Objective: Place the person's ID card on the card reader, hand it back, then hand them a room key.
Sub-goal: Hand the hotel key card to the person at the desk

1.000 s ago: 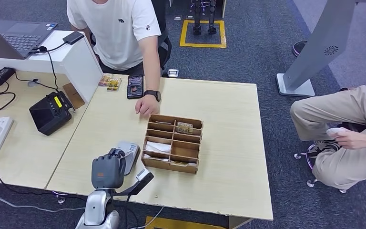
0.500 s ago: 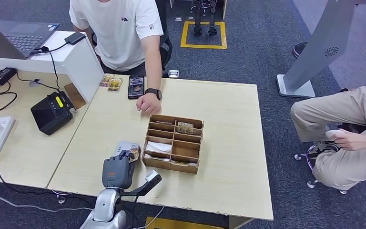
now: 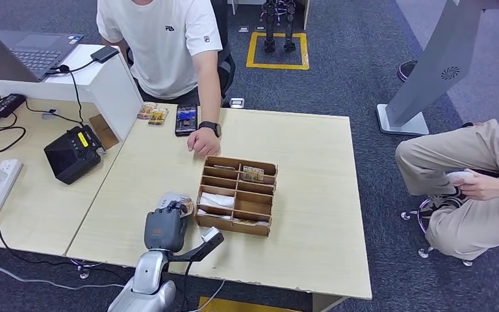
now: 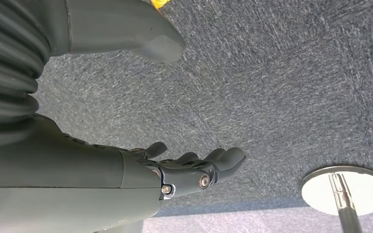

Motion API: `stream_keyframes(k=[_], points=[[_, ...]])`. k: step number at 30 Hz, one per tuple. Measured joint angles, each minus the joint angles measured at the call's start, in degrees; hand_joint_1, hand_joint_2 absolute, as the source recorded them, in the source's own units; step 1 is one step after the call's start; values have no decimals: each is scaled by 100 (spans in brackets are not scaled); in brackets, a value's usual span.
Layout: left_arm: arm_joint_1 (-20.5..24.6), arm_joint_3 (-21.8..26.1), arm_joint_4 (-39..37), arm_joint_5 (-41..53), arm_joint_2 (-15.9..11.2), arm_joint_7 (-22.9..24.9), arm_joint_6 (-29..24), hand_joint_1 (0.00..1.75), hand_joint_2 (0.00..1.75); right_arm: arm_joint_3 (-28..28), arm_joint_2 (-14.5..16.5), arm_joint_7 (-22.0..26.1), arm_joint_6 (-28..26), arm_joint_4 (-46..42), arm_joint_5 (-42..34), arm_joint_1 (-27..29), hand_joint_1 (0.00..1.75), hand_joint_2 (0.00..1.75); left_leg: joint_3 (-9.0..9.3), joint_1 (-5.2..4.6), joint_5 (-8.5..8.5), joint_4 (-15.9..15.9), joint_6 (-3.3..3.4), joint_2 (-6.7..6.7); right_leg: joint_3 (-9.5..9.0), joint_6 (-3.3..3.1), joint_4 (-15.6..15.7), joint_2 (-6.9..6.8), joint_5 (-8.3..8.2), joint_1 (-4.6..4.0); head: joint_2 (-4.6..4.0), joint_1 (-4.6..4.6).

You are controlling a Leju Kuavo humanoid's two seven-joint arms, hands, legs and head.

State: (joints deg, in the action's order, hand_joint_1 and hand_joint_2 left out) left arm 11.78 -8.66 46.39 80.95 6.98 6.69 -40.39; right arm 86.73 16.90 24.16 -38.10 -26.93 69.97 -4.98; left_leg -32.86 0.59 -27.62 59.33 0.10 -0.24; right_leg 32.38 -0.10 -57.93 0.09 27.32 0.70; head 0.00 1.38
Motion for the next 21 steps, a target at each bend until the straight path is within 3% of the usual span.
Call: stream_keyframes(k=[5, 7, 10, 13, 17, 21], points=[[-141, 72, 341, -272, 33, -427, -5, 175, 175, 27, 1, 55, 0, -10, 34, 0, 0, 175, 3, 0, 0, 0, 0, 1, 0, 0, 0, 1, 0, 0, 0, 0], [-251, 269, 606, -765, 166, -1140, -13, 175, 175, 55, 9, 72, 0, -34, 46, 1, 0, 175, -2, 0, 1, 1, 1, 0, 7, 0, 0, 0, 0, 0, 0, 1], [-350, 851, 1007, -2141, 585, -2668, -17, 175, 175, 111, 32, 94, 0, -103, 25, -1, 0, 175, -13, -1, 2, 3, 3, -2, 17, 2, 1, -1, -1, 0, 0, -1], [-399, 1141, 1364, -3323, 844, -3416, -9, 175, 175, 156, 54, 95, 0, -174, -16, 0, 0, 175, -22, -2, 2, 6, 4, 1, 28, 4, 2, 2, -3, 1, 0, -1], [-411, 1096, 1858, -4272, 895, -3575, 6, 175, 175, 176, 66, 97, 0, -238, -31, 0, 0, 175, -26, -1, 2, 7, 4, 3, 38, 3, 2, 5, -3, 1, 0, 1], [-355, 708, 2279, -4613, 865, -3222, 15, 175, 175, 179, 70, 78, -1, -263, 6, -1, 0, 175, -31, 0, 2, 7, 3, 2, 42, 3, 2, 5, -3, 0, 0, 1]])
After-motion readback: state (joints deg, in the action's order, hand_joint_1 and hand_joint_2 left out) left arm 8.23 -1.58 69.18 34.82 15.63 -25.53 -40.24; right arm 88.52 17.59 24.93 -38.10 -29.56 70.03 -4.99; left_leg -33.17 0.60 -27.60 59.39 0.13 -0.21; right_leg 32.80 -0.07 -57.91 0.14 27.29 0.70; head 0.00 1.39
